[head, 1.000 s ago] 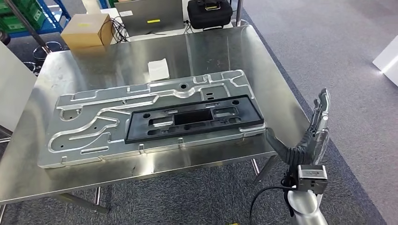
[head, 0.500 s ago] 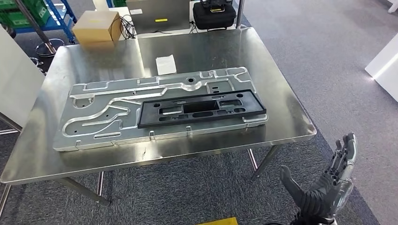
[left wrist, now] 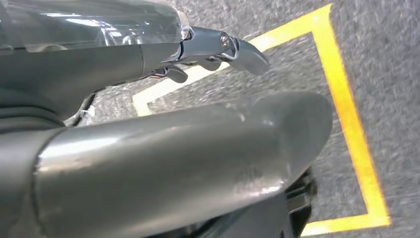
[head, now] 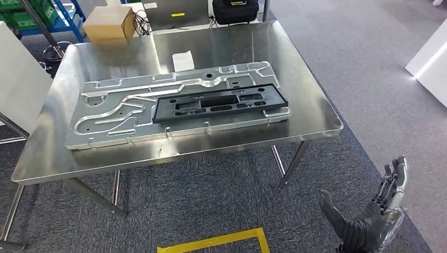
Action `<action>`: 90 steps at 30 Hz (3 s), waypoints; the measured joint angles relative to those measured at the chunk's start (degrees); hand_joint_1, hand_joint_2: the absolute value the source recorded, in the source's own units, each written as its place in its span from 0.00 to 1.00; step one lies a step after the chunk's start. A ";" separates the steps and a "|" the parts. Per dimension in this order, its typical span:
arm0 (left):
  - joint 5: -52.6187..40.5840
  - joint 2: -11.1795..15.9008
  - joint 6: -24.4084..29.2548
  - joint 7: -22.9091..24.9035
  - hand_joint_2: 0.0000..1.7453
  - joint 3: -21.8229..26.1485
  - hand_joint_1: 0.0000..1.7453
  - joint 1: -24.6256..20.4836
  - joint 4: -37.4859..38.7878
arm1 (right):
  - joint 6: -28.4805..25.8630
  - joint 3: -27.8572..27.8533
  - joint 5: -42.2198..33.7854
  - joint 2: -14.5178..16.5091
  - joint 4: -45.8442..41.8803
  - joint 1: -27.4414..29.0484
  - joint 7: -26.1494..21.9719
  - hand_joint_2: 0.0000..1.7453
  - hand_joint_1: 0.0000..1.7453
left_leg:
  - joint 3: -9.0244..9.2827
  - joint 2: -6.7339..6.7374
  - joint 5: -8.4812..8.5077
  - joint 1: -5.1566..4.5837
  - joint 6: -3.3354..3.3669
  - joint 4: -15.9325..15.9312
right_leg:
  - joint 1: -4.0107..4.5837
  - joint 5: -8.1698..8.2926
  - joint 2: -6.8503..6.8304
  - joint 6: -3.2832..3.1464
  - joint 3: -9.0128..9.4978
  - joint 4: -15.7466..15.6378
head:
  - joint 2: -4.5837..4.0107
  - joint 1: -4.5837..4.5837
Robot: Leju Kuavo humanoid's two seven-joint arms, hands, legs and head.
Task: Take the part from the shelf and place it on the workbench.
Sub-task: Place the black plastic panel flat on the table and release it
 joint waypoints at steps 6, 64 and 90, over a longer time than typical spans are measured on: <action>0.03 0.22 -0.73 0.16 0.00 0.48 0.00 -0.01 0.00 | 1.56 -0.03 -0.23 0.44 0.36 0.09 0.15 0.00 0.00 | 2.30 -0.02 -2.34 0.89 -1.10 8.44 | -0.20 4.14 -0.18 0.52 -5.66 0.50 | 0.00 -0.15; -8.28 -1.20 2.39 9.00 0.00 0.95 0.00 -0.96 0.00 | 18.84 2.22 -12.29 5.81 26.13 -7.58 6.43 0.00 0.00 | -3.28 0.12 -3.90 0.29 -0.86 8.35 | 0.70 0.59 -0.15 -0.29 0.42 -1.99 | 0.00 -0.54; -9.01 -2.36 12.41 12.42 0.00 0.63 0.00 -0.81 0.00 | 14.77 3.94 -6.64 5.24 28.16 -7.81 4.33 1.00 0.00 | 7.50 0.25 0.48 -0.22 1.23 -6.37 | 0.54 4.02 -0.23 1.94 -4.01 -0.45 | 0.00 -0.33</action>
